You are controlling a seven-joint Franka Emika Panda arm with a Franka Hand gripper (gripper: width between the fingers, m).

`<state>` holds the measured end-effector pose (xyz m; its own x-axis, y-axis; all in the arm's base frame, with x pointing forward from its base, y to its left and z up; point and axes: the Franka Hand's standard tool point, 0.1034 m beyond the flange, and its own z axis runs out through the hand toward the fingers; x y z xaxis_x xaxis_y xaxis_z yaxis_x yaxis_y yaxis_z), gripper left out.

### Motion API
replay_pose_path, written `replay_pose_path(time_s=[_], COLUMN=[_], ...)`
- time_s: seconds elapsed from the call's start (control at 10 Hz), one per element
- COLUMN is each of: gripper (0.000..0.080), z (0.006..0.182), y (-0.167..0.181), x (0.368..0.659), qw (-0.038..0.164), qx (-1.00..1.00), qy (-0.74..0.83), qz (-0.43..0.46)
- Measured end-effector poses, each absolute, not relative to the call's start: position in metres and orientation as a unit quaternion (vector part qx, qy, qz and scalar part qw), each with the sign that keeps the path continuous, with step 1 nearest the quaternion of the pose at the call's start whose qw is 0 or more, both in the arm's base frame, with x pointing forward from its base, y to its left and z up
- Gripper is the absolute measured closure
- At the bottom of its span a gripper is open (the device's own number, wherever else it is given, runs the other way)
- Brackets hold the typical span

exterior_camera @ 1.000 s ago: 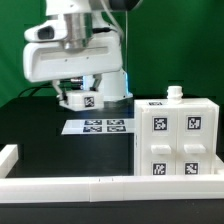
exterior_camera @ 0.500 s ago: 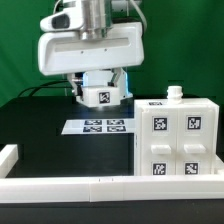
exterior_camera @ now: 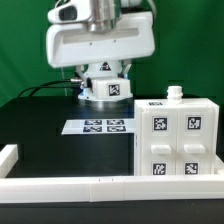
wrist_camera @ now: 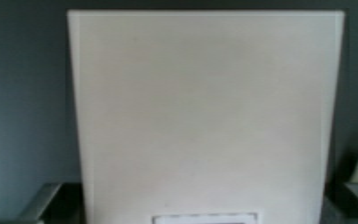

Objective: Assemble cabinet

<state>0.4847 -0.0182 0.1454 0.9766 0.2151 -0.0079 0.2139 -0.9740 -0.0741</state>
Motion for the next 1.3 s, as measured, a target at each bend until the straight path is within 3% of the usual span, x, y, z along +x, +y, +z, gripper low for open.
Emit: replay_pose_path(time_s=[0.4, 0.9, 1.3], gripper=[0.0239, 0.0239, 0.0239], z=[0.176, 0.172, 0.189], y=[0.035, 0.042, 0.064], x=[0.529, 0.532, 0.571], qw=[0.035, 0.035, 0.036], qx=[-0.998, -0.997, -0.997], qy=[-0.056, -0.065, -0.071], qz=[0.004, 0.007, 0.000])
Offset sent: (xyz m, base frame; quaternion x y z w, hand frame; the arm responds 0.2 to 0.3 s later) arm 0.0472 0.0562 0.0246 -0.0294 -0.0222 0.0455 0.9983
